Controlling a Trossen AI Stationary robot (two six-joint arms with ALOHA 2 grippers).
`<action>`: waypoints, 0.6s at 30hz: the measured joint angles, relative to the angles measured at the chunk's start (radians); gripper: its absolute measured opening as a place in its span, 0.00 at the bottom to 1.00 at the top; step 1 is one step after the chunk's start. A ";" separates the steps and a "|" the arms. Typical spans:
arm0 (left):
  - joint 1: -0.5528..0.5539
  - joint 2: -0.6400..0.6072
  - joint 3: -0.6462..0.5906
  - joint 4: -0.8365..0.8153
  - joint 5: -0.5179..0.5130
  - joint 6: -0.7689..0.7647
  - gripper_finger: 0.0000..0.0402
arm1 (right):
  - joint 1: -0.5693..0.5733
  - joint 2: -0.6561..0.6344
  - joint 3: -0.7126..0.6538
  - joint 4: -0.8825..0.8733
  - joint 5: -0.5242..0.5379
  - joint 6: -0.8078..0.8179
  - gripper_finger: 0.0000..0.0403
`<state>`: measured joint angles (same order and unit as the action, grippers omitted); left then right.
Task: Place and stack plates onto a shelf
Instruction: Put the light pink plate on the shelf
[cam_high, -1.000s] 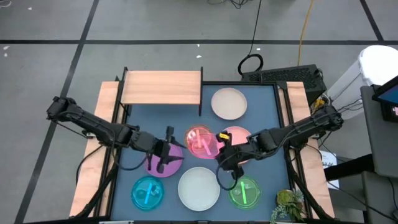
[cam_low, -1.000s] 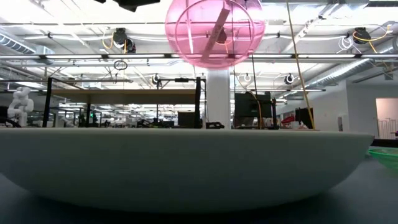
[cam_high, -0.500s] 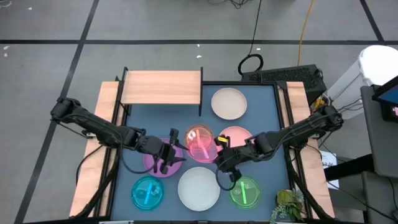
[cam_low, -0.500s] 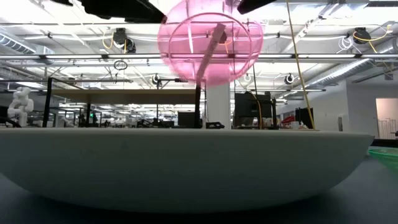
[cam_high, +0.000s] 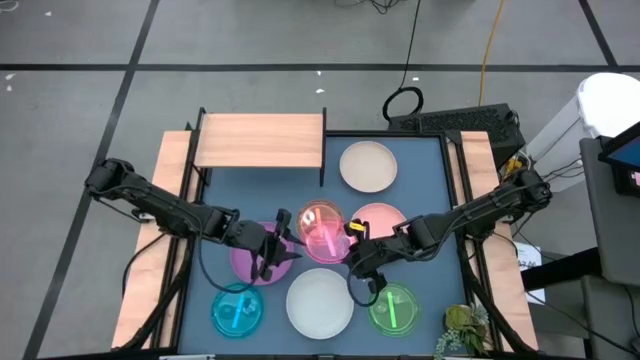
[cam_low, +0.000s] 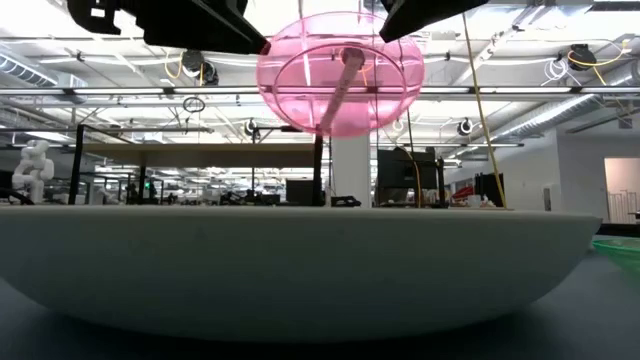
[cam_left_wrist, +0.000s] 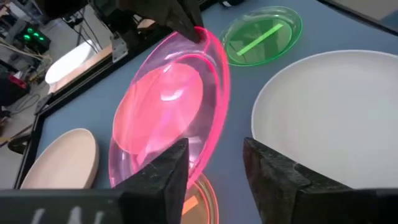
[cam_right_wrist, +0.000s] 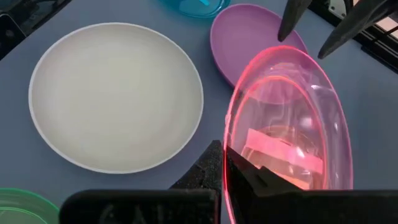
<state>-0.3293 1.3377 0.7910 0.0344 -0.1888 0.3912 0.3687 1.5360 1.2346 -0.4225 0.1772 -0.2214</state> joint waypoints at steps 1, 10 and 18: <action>0.002 0.000 0.000 -0.002 0.001 -0.001 0.36 | 0.000 0.000 0.000 0.001 0.000 0.000 0.00; 0.001 0.020 0.000 -0.003 0.001 -0.001 0.31 | 0.000 0.000 0.000 0.005 0.000 0.000 0.00; 0.009 0.053 0.000 0.035 -0.002 0.043 0.31 | 0.000 0.000 0.000 0.005 0.000 -0.003 0.00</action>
<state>-0.3202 1.3911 0.7910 0.0694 -0.1907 0.4345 0.3683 1.5356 1.2346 -0.4179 0.1772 -0.2245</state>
